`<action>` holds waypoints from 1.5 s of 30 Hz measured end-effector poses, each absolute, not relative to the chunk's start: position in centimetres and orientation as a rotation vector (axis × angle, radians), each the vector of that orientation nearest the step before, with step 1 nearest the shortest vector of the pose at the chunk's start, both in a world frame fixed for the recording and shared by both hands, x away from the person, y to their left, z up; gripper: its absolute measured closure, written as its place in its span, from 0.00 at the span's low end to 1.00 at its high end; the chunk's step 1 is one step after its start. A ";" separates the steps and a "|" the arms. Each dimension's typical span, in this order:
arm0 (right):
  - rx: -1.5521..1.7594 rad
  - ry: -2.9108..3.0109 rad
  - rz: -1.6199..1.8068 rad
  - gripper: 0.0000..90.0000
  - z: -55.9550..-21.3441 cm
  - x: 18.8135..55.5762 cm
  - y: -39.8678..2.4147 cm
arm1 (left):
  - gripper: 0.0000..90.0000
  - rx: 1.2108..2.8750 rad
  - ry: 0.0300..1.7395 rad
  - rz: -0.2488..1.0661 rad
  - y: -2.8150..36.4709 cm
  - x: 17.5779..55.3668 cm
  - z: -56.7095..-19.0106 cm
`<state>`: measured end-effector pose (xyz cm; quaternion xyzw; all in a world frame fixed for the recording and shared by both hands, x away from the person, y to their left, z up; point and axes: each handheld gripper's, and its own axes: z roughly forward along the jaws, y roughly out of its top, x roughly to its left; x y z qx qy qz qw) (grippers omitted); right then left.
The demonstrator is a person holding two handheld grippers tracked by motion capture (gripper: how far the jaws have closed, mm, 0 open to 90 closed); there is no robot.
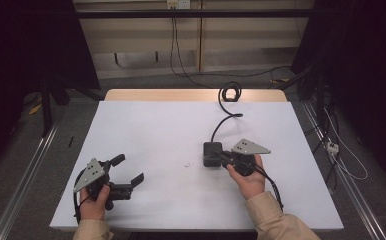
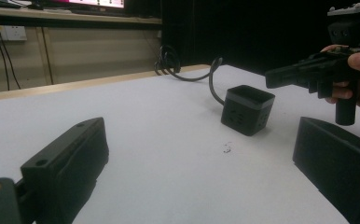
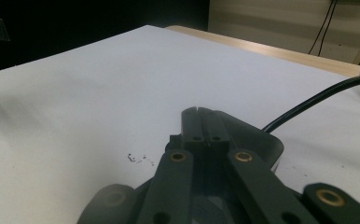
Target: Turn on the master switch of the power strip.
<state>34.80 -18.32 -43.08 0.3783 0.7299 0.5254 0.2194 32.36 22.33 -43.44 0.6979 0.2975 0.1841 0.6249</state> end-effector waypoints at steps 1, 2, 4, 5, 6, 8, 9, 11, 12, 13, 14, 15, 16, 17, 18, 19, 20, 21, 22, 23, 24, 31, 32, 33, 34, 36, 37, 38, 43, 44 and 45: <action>1.049 2.020 1.451 1.00 -43.1 34.8 -18.3 | 0.03 1.602 0.682 0.422 22.3 32.4 -43.4; 1.048 2.019 1.449 1.00 -43.1 34.9 -18.3 | 0.03 1.603 0.681 0.422 22.3 32.4 -43.4; 1.050 2.018 1.442 1.00 -43.2 35.0 -18.4 | 0.03 1.604 0.682 0.421 22.3 32.4 -43.4; 1.050 2.017 1.440 1.00 -43.2 35.0 -18.4 | 0.03 1.605 0.682 0.420 22.3 32.4 -43.5; 1.050 2.017 1.437 1.00 -43.3 35.1 -18.4 | 0.03 1.605 0.682 0.420 22.3 32.4 -43.5; 1.050 2.018 1.432 1.00 -43.3 35.2 -18.4 | 0.03 1.606 0.682 0.420 22.3 32.4 -43.5; 1.052 2.017 1.428 1.00 -43.3 35.2 -18.5 | 0.03 1.605 0.682 0.420 22.3 32.4 -43.5; 1.054 2.019 1.420 1.00 -43.4 35.3 -18.5 | 0.03 1.604 0.683 0.421 22.4 32.4 -43.5; 1.053 2.019 1.417 1.00 -43.4 35.3 -18.4 | 0.03 1.604 0.683 0.420 22.4 32.4 -43.5; 1.051 2.021 1.413 1.00 -43.5 35.4 -18.4 | 0.03 1.604 0.683 0.420 22.4 32.4 -43.5; 1.051 2.022 1.407 1.00 -43.5 35.4 -18.4 | 0.03 1.604 0.683 0.420 22.4 32.4 -43.5; 1.054 2.022 1.405 1.00 -43.5 35.4 -18.4 | 0.03 1.605 0.683 0.419 22.4 32.4 -43.5; 1.052 2.022 1.402 1.00 -43.5 35.5 -18.4 | 0.03 1.604 0.683 0.420 22.4 32.4 -43.5; 1.056 2.021 1.404 1.00 -43.5 35.5 -18.4 | 0.03 1.604 0.683 0.420 22.4 32.4 -43.5; 1.056 2.022 1.403 1.00 -43.5 35.5 -18.4 | 0.03 1.604 0.683 0.419 22.4 32.4 -43.5; 1.054 2.023 1.399 1.00 -43.5 35.6 -18.4 | 0.03 1.604 0.684 0.420 22.4 32.4 -43.5; 1.052 2.025 1.400 1.00 -43.6 35.6 -18.4 | 0.03 1.604 0.683 0.421 22.4 32.4 -43.5; 1.050 2.025 1.398 1.00 -43.6 35.6 -18.3 | 0.03 1.604 0.683 0.421 22.4 32.4 -43.5; 1.047 2.026 1.396 1.00 -43.6 35.6 -18.3 | 0.03 1.604 0.683 0.421 22.4 32.4 -43.5; 1.046 2.027 1.395 1.00 -43.6 35.7 -18.3 | 0.03 1.604 0.683 0.420 22.4 32.4 -43.5; 1.045 2.028 1.393 1.00 -43.6 35.7 -18.2 | 0.03 1.603 0.683 0.421 22.4 32.4 -43.5; 1.046 2.023 1.385 1.00 -43.7 35.7 -18.3 | 0.03 1.600 0.684 0.419 22.4 32.4 -43.4; 1.044 2.024 1.385 1.00 -43.7 35.7 -18.3 | 0.03 1.601 0.684 0.420 22.4 32.3 -43.4; 1.045 2.023 1.386 1.00 -43.7 35.7 -18.3 | 0.03 1.600 0.684 0.420 22.4 32.3 -43.4; 1.045 2.022 1.385 1.00 -43.7 35.7 -18.3 | 0.03 1.599 0.685 0.421 22.4 32.3 -43.4; 1.046 2.021 1.386 1.00 -43.7 35.7 -18.3 | 0.03 1.598 0.686 0.425 22.4 32.3 -43.4; 1.045 2.021 1.386 1.00 -43.7 35.7 -18.3 | 0.03 1.596 0.685 0.426 22.4 32.3 -43.4; 1.045 2.020 1.384 1.00 -43.7 35.7 -18.3 | 0.03 1.595 0.686 0.424 22.4 32.3 -43.4; 1.043 2.025 1.377 1.00 -43.8 35.8 -18.3 | 0.03 1.593 0.687 0.421 22.4 32.3 -43.4; 1.039 2.025 1.377 1.00 -43.8 35.8 -18.3 | 0.03 1.596 0.685 0.421 22.4 32.3 -43.4; 1.040 2.026 1.376 1.00 -43.8 35.8 -18.3 | 0.03 1.593 0.688 0.421 22.4 32.3 -43.4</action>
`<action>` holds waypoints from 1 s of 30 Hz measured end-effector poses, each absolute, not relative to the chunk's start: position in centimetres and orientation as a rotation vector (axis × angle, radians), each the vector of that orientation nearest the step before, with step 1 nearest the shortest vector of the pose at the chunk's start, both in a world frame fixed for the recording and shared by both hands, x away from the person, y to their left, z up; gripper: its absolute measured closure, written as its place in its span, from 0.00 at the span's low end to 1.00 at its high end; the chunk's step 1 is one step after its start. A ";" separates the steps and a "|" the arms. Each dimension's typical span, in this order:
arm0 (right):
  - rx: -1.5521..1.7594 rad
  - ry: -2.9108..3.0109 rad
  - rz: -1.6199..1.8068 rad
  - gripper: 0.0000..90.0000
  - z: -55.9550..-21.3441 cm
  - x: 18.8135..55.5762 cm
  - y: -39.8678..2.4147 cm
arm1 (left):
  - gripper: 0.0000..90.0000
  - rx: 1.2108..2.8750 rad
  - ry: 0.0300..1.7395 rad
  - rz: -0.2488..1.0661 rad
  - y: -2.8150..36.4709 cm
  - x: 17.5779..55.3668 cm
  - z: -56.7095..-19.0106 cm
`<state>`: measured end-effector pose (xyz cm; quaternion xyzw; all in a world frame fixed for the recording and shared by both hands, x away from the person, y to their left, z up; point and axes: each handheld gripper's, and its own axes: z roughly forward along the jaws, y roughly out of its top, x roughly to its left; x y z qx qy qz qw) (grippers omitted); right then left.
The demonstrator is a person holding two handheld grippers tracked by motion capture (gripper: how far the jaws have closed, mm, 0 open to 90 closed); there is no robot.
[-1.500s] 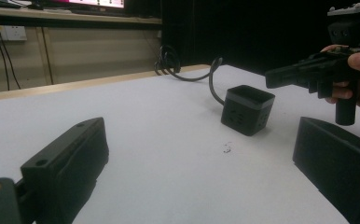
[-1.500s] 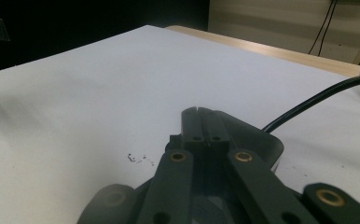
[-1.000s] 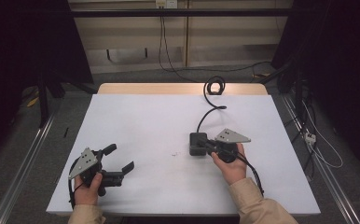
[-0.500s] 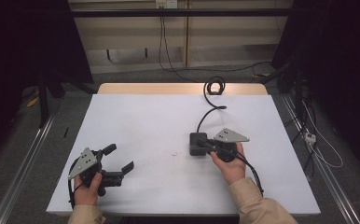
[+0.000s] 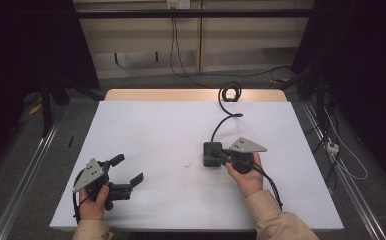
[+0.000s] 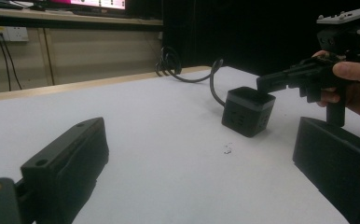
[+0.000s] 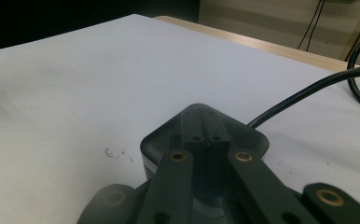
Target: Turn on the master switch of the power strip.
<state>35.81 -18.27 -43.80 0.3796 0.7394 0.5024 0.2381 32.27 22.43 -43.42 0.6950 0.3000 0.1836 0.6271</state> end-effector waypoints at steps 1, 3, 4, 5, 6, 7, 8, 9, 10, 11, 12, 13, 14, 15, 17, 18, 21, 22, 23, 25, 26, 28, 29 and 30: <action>1.041 2.026 1.375 1.00 -43.8 35.8 -18.3 | 0.03 1.593 0.685 0.421 22.4 32.3 -43.4; 1.040 2.026 1.373 1.00 -43.8 35.8 -18.3 | 0.03 1.596 0.680 0.425 22.5 32.3 -43.4; 1.039 2.027 1.374 1.00 -43.8 35.8 -18.3 | 0.03 1.595 0.681 0.425 22.5 32.3 -43.4; 1.038 2.027 1.372 1.00 -43.8 35.8 -18.3 | 0.03 1.595 0.680 0.424 22.5 32.3 -43.4; 1.038 2.026 1.372 1.00 -43.8 35.8 -18.2 | 0.03 1.593 0.684 0.421 22.4 32.2 -43.4; 1.037 2.026 1.373 1.00 -43.8 35.8 -18.3 | 0.03 1.593 0.685 0.420 22.4 32.2 -43.4; 1.037 2.026 1.373 1.00 -43.8 35.8 -18.3 | 0.03 1.595 0.684 0.420 22.5 32.3 -43.4; 1.038 2.026 1.374 1.00 -43.8 35.8 -18.3 | 0.03 1.593 0.686 0.418 22.4 32.3 -43.4; 1.038 2.026 1.375 1.00 -43.8 35.8 -18.3 | 0.03 1.593 0.685 0.419 22.4 32.3 -43.4; 1.037 2.026 1.374 1.00 -43.8 35.8 -18.2 | 0.03 1.594 0.685 0.420 22.4 32.3 -43.4; 1.036 2.026 1.375 1.00 -43.8 35.8 -18.2 | 0.03 1.595 0.685 0.420 22.4 32.3 -43.4; 1.037 2.025 1.375 1.00 -43.8 35.8 -18.2 | 0.03 1.595 0.684 0.419 22.4 32.3 -43.5; 1.037 2.025 1.375 1.00 -43.9 35.8 -18.3 | 0.03 1.596 0.685 0.418 22.4 32.3 -43.5; 1.037 2.025 1.375 1.00 -43.9 35.8 -18.3 | 0.03 1.596 0.684 0.418 22.4 32.3 -43.5; 1.034 2.025 1.374 1.00 -43.9 35.8 -18.3 | 0.03 1.595 0.685 0.419 22.4 32.3 -43.5; 1.034 2.025 1.375 1.00 -43.9 35.8 -18.3 | 0.03 1.596 0.686 0.419 22.4 32.3 -43.5; 1.033 2.024 1.374 1.00 -43.9 35.8 -18.3 | 0.03 1.597 0.683 0.419 22.4 32.3 -43.5; 1.032 2.025 1.374 1.00 -43.9 35.8 -18.2 | 0.03 1.597 0.684 0.419 22.4 32.3 -43.5; 1.031 2.025 1.374 1.00 -43.9 35.8 -18.2 | 0.03 1.595 0.686 0.420 22.4 32.3 -43.5; 1.028 2.025 1.373 1.00 -43.9 35.8 -18.2 | 0.03 1.595 0.686 0.417 22.4 32.3 -43.5; 1.025 2.026 1.373 1.00 -43.9 35.8 -18.2 | 0.03 1.595 0.686 0.418 22.4 32.3 -43.5; 1.020 2.027 1.371 1.00 -43.9 35.8 -18.2 | 0.03 1.597 0.685 0.418 22.4 32.3 -43.5; 1.017 2.028 1.371 1.00 -43.9 35.8 -18.2 | 0.03 1.599 0.683 0.418 22.4 32.3 -43.5; 1.014 2.030 1.366 1.00 -43.9 35.8 -18.2 | 0.03 1.598 0.684 0.420 22.4 32.3 -43.5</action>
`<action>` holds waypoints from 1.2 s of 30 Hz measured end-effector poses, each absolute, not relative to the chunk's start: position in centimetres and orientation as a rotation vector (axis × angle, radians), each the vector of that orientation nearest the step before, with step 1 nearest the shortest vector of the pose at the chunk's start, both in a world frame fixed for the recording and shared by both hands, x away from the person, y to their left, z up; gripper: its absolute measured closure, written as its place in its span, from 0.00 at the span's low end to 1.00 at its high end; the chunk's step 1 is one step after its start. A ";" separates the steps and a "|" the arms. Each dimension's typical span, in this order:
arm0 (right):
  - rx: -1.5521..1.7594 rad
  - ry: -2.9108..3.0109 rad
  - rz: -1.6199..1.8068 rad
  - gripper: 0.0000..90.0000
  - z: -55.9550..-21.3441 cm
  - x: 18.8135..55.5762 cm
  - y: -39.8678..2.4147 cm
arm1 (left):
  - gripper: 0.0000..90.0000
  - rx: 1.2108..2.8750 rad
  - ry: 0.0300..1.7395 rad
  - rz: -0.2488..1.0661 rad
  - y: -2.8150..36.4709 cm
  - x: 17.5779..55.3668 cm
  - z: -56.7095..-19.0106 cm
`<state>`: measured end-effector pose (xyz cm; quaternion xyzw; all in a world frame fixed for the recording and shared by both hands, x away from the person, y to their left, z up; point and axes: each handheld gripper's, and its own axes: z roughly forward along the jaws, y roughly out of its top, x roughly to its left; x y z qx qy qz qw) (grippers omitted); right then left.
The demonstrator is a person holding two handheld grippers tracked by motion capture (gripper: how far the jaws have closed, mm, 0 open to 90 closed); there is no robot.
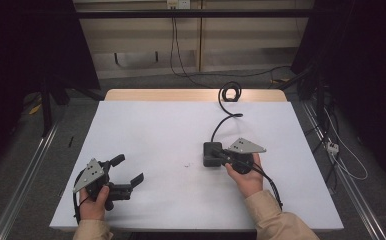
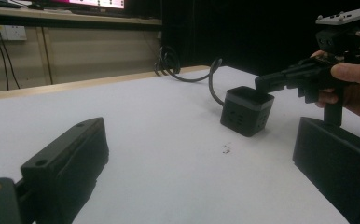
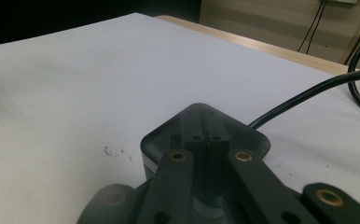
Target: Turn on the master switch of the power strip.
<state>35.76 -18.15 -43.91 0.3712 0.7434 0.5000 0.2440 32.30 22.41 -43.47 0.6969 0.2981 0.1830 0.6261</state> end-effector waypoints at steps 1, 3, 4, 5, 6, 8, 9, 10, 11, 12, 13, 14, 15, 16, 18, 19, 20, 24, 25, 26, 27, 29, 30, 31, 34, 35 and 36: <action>1.012 2.031 1.364 1.00 -43.9 35.8 -18.1 | 0.03 1.594 0.686 0.417 22.4 32.3 -43.5; 1.010 2.032 1.364 1.00 -43.9 35.7 -18.1 | 0.03 1.595 0.684 0.417 22.4 32.3 -43.5; 1.008 2.032 1.363 1.00 -43.9 35.8 -18.1 | 0.03 1.595 0.684 0.416 22.3 32.3 -43.5; 1.003 2.032 1.362 1.00 -43.9 35.8 -18.1 | 0.03 1.595 0.685 0.416 22.3 32.3 -43.5; 1.000 2.031 1.362 1.00 -43.9 35.8 -18.1 | 0.03 1.595 0.685 0.416 22.3 32.3 -43.5; 1.000 2.031 1.360 1.00 -43.9 35.7 -18.1 | 0.03 1.597 0.685 0.417 22.4 32.3 -43.5; 1.000 2.031 1.359 1.00 -43.9 35.7 -18.1 | 0.03 1.596 0.685 0.417 22.4 32.3 -43.5; 0.999 2.031 1.358 1.00 -43.9 35.7 -18.1 | 0.03 1.596 0.685 0.417 22.4 32.3 -43.5; 1.001 2.032 1.358 1.00 -43.9 35.7 -18.1 | 0.03 1.595 0.685 0.418 22.4 32.3 -43.5; 1.004 2.034 1.360 1.00 -43.9 35.8 -18.1 | 0.03 1.596 0.685 0.416 22.4 32.3 -43.5; 1.003 2.034 1.359 1.00 -43.9 35.8 -18.1 | 0.03 1.595 0.686 0.416 22.4 32.3 -43.5; 1.003 2.033 1.356 1.00 -43.9 35.7 -18.1 | 0.03 1.594 0.687 0.419 22.4 32.3 -43.5; 1.002 2.033 1.354 1.00 -43.9 35.7 -18.1 | 0.03 1.594 0.684 0.416 22.4 32.2 -43.5; 0.997 2.033 1.351 1.00 -44.0 35.7 -18.0 | 0.03 1.595 0.681 0.416 22.4 32.2 -43.4; 0.997 2.035 1.346 1.00 -44.0 35.7 -18.0 | 0.03 1.591 0.683 0.414 22.4 32.2 -43.5; 0.997 2.035 1.346 1.00 -44.0 35.7 -18.0 | 0.03 1.596 0.683 0.417 22.4 32.2 -43.4; 0.996 2.035 1.346 1.00 -44.0 35.7 -18.0 | 0.03 1.595 0.683 0.417 22.5 32.2 -43.4; 0.994 2.036 1.341 1.00 -44.0 35.7 -17.9 | 0.03 1.594 0.684 0.414 22.4 32.2 -43.5; 0.997 2.035 1.341 1.00 -44.0 35.7 -17.9 | 0.03 1.596 0.684 0.415 22.4 32.2 -43.5; 1.000 2.036 1.340 1.00 -44.0 35.7 -18.0 | 0.03 1.597 0.682 0.415 22.4 32.2 -43.5; 1.004 2.036 1.342 1.00 -44.0 35.7 -18.0 | 0.03 1.594 0.683 0.415 22.4 32.2 -43.5; 1.007 2.035 1.343 1.00 -44.0 35.7 -18.0 | 0.03 1.593 0.684 0.415 22.4 32.2 -43.4; 1.007 2.036 1.341 1.00 -44.0 35.7 -17.9 | 0.03 1.593 0.685 0.415 22.4 32.2 -43.4; 1.007 2.038 1.340 1.00 -44.0 35.7 -17.9 | 0.03 1.593 0.684 0.415 22.4 32.2 -43.4; 1.010 2.038 1.342 1.00 -44.0 35.7 -18.0 | 0.03 1.594 0.684 0.416 22.4 32.2 -43.4; 1.008 2.039 1.341 1.00 -44.0 35.7 -17.9 | 0.03 1.594 0.684 0.418 22.4 32.2 -43.4; 1.009 2.039 1.340 1.00 -44.0 35.7 -17.9 | 0.03 1.594 0.684 0.418 22.4 32.2 -43.4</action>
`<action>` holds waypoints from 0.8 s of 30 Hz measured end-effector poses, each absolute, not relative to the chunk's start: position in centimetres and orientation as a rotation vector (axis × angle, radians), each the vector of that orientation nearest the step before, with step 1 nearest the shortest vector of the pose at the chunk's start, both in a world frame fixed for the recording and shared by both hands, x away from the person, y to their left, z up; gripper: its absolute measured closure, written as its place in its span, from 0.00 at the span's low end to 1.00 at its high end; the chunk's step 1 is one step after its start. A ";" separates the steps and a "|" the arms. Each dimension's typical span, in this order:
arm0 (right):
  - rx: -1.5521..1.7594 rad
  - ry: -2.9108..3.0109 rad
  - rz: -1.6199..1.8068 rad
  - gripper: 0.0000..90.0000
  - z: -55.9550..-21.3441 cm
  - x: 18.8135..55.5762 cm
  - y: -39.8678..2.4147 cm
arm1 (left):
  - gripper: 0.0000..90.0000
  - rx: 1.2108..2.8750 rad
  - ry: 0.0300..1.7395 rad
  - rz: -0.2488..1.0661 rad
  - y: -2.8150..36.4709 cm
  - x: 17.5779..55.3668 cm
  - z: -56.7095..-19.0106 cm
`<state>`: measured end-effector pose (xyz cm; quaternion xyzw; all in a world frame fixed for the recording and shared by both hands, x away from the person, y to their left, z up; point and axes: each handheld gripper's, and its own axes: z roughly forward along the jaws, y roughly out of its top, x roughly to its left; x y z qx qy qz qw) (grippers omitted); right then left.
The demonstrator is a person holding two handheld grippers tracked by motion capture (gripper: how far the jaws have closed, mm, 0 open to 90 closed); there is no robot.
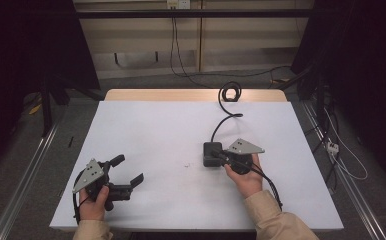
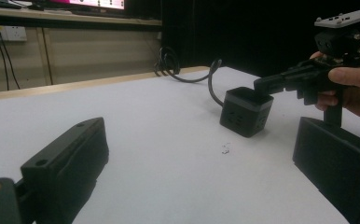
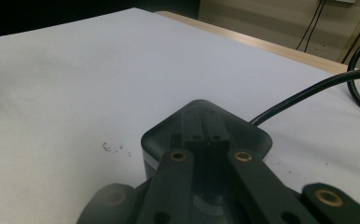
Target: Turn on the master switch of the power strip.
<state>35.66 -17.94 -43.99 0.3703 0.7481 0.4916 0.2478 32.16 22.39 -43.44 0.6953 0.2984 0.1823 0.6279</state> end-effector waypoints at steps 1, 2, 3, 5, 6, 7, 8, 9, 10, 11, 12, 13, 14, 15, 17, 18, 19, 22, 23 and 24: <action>1.010 2.039 1.344 1.00 -44.0 35.7 -18.0 | 0.03 1.594 0.684 0.418 22.4 32.2 -43.4; 1.013 2.039 1.346 1.00 -44.0 35.7 -18.0 | 0.03 1.593 0.684 0.418 22.4 32.1 -43.4; 1.012 2.039 1.346 1.00 -44.0 35.7 -18.0 | 0.03 1.594 0.684 0.418 22.4 32.1 -43.4; 1.015 2.038 1.348 1.00 -44.0 35.7 -18.0 | 0.03 1.594 0.684 0.418 22.4 32.1 -43.4; 1.015 2.038 1.347 1.00 -44.0 35.7 -18.0 | 0.03 1.594 0.684 0.418 22.4 32.1 -43.4; 1.015 2.037 1.346 1.00 -44.0 35.7 -17.9 | 0.03 1.595 0.685 0.418 22.4 32.1 -43.4; 1.015 2.037 1.347 1.00 -44.0 35.7 -17.9 | 0.03 1.594 0.685 0.417 22.4 32.1 -43.4; 1.017 2.037 1.348 1.00 -44.0 35.7 -17.9 | 0.03 1.594 0.685 0.416 22.4 32.2 -43.4; 1.015 2.036 1.348 1.00 -44.0 35.7 -17.9 | 0.03 1.595 0.685 0.415 22.4 32.1 -43.4; 1.015 2.037 1.347 1.00 -44.0 35.7 -17.9 | 0.03 1.597 0.685 0.418 22.4 32.1 -43.4; 1.014 2.036 1.345 1.00 -44.0 35.7 -17.9 | 0.03 1.595 0.686 0.417 22.4 32.1 -43.4; 1.014 2.036 1.342 1.00 -44.0 35.6 -17.9 | 0.03 1.589 0.689 0.415 22.3 32.1 -43.4; 1.014 2.036 1.342 1.00 -44.0 35.6 -17.9 | 0.03 1.596 0.685 0.419 22.4 32.1 -43.4; 1.015 2.036 1.342 1.00 -44.0 35.6 -17.9 | 0.03 1.596 0.685 0.419 22.4 32.1 -43.4; 1.014 2.035 1.342 1.00 -44.0 35.6 -17.9 | 0.03 1.596 0.684 0.417 22.4 32.1 -43.4; 1.014 2.035 1.341 1.00 -44.0 35.6 -17.9 | 0.03 1.596 0.684 0.417 22.4 32.2 -43.4; 1.015 2.035 1.341 1.00 -44.0 35.6 -17.9 | 0.03 1.596 0.684 0.418 22.4 32.2 -43.4; 1.018 2.036 1.347 1.00 -44.0 35.6 -17.9 | 0.03 1.596 0.683 0.418 22.4 32.1 -43.4; 1.019 2.036 1.346 1.00 -44.0 35.6 -17.9 | 0.03 1.595 0.683 0.419 22.4 32.1 -43.4; 1.018 2.034 1.342 1.00 -44.0 35.6 -17.9 | 0.03 1.595 0.683 0.419 22.4 32.1 -43.4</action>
